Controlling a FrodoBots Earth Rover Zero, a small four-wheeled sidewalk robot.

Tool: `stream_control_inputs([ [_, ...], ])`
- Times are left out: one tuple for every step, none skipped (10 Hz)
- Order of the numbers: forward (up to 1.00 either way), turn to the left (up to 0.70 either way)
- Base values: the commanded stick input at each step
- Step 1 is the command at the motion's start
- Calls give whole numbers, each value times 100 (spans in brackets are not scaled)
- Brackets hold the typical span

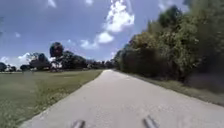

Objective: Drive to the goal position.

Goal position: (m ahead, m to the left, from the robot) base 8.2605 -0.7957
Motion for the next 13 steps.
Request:
stream_control_inputs([
  [50,0],
  [50,0],
  [50,0],
  [50,0],
  [50,0],
  [50,0],
  [50,0],
  [50,0],
  [50,0],
  [50,0],
  [50,0],
  [50,0],
  [50,0],
])
